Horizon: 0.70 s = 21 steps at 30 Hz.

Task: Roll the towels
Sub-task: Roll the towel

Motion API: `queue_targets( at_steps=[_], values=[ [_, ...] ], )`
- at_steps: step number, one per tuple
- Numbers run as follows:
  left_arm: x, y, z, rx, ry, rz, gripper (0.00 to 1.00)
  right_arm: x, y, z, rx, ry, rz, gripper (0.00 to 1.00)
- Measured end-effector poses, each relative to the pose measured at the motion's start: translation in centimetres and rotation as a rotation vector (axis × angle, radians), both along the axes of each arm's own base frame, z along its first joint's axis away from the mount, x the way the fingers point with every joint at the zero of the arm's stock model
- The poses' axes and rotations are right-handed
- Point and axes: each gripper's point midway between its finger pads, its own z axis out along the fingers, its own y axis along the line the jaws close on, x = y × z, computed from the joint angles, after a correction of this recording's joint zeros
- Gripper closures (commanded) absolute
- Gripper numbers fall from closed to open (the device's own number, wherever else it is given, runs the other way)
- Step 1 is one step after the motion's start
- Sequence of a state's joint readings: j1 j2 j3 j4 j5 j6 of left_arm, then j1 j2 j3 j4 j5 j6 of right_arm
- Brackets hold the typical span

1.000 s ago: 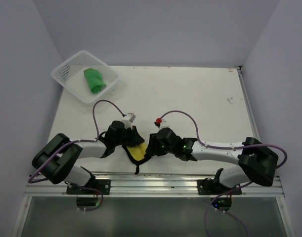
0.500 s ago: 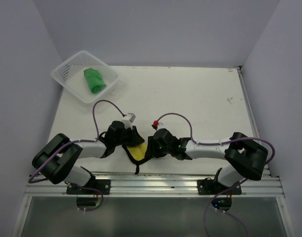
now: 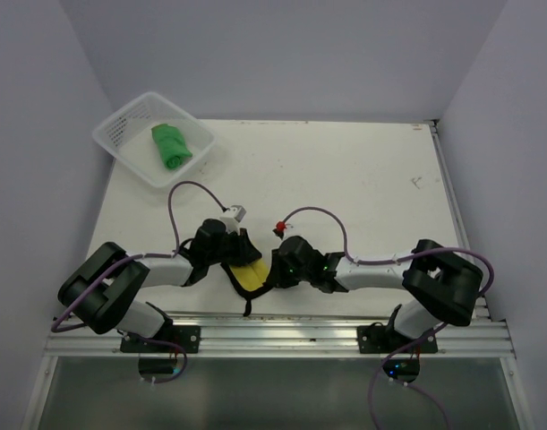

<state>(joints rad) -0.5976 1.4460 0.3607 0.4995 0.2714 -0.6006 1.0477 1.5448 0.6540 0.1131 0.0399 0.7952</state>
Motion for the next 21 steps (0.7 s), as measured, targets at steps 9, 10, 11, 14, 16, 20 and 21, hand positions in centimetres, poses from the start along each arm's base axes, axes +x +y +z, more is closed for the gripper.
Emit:
queue_targets(
  at_steps=[9,10,11,14,16,20,21],
  values=[
    [0.2,-0.2,0.3,0.006,0.013,-0.003,0.75,-0.9,0.0,0.2,-0.109,-0.204,0.067,1.0],
    [0.2,-0.2,0.3,0.007,0.015,-0.003,0.73,-0.9,0.0,0.2,-0.116,-0.215,0.066,1.0],
    [0.3,-0.3,0.4,0.009,0.019,-0.003,0.71,-0.9,0.0,0.2,-0.121,-0.222,0.064,1.0],
    [0.6,-0.3,1.6,0.006,0.006,0.005,0.67,-0.7,-0.2,0.2,-0.13,-0.231,0.049,1.0],
    [0.9,-0.3,3.2,-0.008,-0.024,0.018,0.61,-0.6,-0.3,0.2,-0.132,-0.233,0.038,1.0],
    [1.7,0.1,7.5,-0.046,-0.114,0.06,0.55,-0.3,-0.5,0.2,-0.137,-0.235,0.013,1.0],
    [1.8,0.3,8.6,-0.058,-0.14,0.073,0.57,-0.3,-0.5,0.2,-0.137,-0.234,0.009,1.0]
  ],
)
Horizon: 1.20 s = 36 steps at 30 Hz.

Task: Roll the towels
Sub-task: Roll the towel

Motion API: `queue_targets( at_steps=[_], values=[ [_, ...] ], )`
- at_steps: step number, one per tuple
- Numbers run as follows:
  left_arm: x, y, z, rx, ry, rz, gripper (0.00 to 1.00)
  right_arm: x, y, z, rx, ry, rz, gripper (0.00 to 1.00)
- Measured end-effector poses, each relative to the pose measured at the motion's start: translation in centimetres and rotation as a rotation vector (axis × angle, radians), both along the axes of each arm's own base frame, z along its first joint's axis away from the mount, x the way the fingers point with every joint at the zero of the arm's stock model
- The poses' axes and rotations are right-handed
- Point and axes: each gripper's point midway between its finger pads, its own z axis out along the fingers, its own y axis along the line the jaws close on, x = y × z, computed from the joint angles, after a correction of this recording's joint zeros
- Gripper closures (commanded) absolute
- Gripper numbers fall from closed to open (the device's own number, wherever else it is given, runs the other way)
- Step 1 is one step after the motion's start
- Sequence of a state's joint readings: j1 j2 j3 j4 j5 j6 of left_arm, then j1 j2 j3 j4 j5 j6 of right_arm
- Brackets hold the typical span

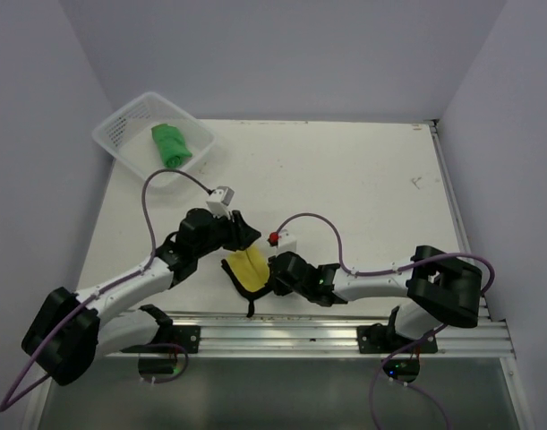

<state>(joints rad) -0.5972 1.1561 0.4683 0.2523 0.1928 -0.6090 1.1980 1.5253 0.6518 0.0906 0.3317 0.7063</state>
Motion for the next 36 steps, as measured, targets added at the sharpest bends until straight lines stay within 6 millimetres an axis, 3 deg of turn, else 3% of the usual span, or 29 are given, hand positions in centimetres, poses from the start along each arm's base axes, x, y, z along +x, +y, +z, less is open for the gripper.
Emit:
queue_targets(
  at_steps=[3,6,9,14,17,26,36],
  values=[
    [-0.2,0.8,2.5,-0.027,-0.052,0.035,0.61,0.1,-0.1,0.0,0.002,-0.002,-0.015,1.0],
    [-0.7,1.8,2.9,-0.031,-0.044,0.075,0.72,0.3,-0.2,0.0,0.002,-0.005,-0.029,1.0],
    [-1.6,2.8,0.6,-0.001,0.015,0.107,0.76,0.4,-0.2,0.0,0.003,-0.005,-0.037,1.0],
    [-4.8,5.7,-6.6,0.129,0.182,0.148,0.81,0.5,-0.3,0.0,0.002,-0.007,-0.049,1.0],
    [-5.6,6.8,-8.8,0.192,0.232,0.174,0.83,0.5,-0.4,0.0,0.003,-0.007,-0.054,1.0],
    [-4.5,7.0,-9.4,0.223,0.232,0.21,0.86,0.3,-0.5,0.0,-0.017,-0.022,-0.057,1.0],
    [-3.5,6.9,-9.3,0.244,0.232,0.233,0.86,-0.1,-0.4,0.3,-0.153,-0.116,-0.03,1.0]
  ],
)
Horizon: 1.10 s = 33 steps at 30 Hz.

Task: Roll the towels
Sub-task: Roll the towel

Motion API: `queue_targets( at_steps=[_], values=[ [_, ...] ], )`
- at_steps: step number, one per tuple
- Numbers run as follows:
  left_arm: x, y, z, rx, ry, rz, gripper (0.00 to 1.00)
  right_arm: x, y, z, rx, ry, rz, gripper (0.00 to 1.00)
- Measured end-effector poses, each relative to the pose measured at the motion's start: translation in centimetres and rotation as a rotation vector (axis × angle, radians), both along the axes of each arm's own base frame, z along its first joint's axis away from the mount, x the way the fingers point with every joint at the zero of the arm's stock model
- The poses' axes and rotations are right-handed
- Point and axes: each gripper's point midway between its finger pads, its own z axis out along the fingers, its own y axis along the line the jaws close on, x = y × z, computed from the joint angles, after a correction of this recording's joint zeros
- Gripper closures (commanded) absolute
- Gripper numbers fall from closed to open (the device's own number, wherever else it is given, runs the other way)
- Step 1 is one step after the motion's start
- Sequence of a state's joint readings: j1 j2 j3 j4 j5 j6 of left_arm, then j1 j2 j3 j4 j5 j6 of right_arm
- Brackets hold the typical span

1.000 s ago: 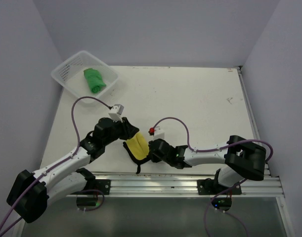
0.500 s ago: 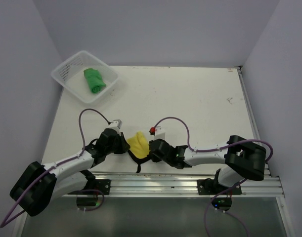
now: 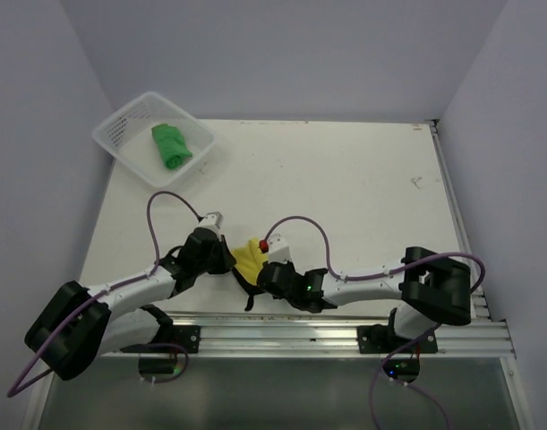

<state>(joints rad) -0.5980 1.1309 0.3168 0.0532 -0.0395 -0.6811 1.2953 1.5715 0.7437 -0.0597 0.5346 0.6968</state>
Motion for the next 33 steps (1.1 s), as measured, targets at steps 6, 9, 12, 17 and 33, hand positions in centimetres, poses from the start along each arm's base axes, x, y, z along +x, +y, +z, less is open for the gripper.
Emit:
queue_targets(
  at_steps=[6,9,12,17,33],
  values=[
    [0.4,-0.2,0.1,-0.006,-0.014,0.002,0.86,-0.3,0.6,0.0,-0.124,-0.079,0.02,1.0],
    [0.6,-0.2,0.2,-0.005,-0.023,0.007,0.86,-0.3,1.0,0.1,-0.199,-0.12,0.028,1.0],
    [0.7,-0.1,0.2,-0.005,-0.03,0.009,0.86,-0.4,1.3,0.2,-0.276,-0.157,0.038,1.0],
    [0.9,-0.2,0.3,-0.008,-0.039,0.008,0.86,-0.4,1.8,0.1,-0.417,-0.207,0.067,1.0],
    [1.1,-0.3,0.4,-0.006,-0.054,-0.002,0.86,-0.6,2.7,-0.1,-0.782,-0.338,0.22,1.0]
  ],
)
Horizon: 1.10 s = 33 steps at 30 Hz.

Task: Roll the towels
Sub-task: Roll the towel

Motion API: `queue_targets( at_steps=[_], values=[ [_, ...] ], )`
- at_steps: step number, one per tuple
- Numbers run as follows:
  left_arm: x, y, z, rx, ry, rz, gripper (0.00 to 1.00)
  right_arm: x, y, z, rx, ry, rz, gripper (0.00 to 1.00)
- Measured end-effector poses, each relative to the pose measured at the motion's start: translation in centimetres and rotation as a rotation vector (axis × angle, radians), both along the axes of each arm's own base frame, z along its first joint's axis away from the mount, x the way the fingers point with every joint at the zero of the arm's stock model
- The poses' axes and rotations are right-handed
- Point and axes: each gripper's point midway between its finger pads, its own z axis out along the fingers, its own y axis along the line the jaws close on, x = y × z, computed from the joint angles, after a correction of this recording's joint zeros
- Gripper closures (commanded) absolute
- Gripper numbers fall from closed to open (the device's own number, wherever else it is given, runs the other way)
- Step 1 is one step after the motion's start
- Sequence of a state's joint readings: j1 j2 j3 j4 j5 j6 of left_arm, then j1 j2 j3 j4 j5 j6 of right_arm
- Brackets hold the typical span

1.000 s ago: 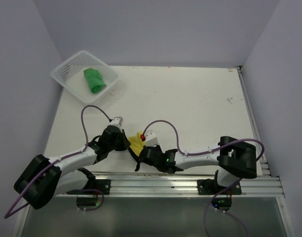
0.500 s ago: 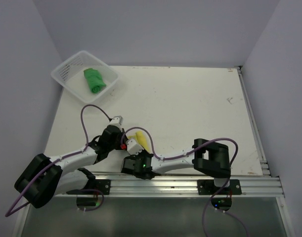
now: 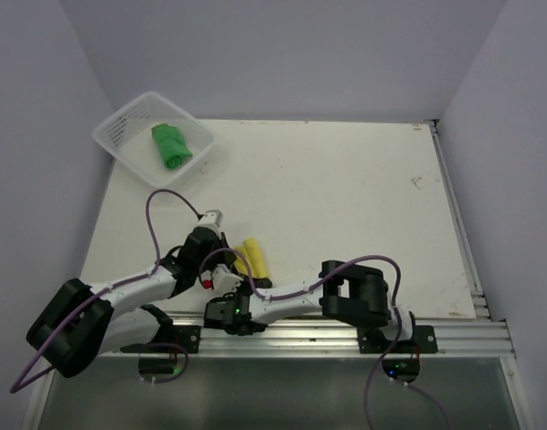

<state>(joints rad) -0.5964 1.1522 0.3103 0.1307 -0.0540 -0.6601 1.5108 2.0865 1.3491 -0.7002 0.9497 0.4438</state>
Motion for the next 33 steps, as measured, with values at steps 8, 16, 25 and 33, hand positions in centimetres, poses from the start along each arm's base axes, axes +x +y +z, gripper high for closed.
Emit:
queue_targets(
  at_steps=[8,16,25,33],
  values=[
    [-0.1,-0.1,-0.2,-0.007,0.002,-0.006,0.86,-0.2,0.3,-0.2,-0.115,-0.026,0.053,1.0],
    [-0.1,0.0,-0.2,-0.007,0.004,-0.007,0.86,-0.2,0.5,-0.5,-0.248,-0.033,0.122,1.0],
    [-0.1,0.0,-0.1,-0.003,0.0,-0.013,0.85,-0.2,0.8,-0.8,-0.382,-0.038,0.185,1.0],
    [0.4,-0.6,0.9,-0.018,-0.018,-0.028,0.78,-0.2,1.0,-1.0,-0.497,-0.034,0.229,1.0]
  ],
)
